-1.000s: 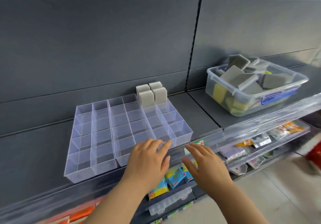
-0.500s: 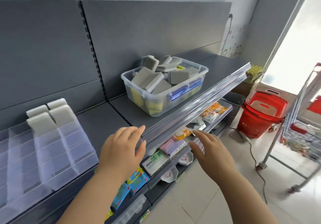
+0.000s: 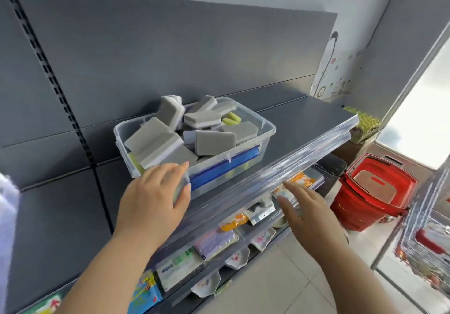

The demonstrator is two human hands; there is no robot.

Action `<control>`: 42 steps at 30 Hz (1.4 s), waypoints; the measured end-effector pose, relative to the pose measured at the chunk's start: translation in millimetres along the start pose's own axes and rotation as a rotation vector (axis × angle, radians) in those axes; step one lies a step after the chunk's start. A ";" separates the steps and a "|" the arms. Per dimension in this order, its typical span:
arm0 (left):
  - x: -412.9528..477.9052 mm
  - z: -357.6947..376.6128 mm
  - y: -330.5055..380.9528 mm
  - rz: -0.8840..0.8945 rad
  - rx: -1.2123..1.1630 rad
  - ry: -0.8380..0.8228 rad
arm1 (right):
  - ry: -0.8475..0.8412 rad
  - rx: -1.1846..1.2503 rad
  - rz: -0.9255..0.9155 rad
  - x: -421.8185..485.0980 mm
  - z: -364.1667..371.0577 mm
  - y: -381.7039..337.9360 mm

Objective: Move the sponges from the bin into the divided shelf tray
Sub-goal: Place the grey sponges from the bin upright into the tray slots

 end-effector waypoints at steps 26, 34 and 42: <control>214.4 100.5 -13.1 0.002 0.368 -0.111 | -0.645 -0.087 -0.480 333.4 51.7 -18.9; 266.2 141.0 18.0 -0.064 0.493 -0.423 | -0.983 -0.090 -0.670 360.8 55.9 -8.8; 289.2 167.5 24.6 -0.182 0.448 -0.631 | -0.713 0.282 -0.729 388.1 47.0 9.7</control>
Point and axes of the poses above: each hand's wrist, its own x-axis towards the middle knuckle, its own z-axis out of the palm, y = z × x, the point moved 2 cm from there along x, towards the middle knuckle, and after that the axes turned 6 degrees about x, right-handed, at the moved point
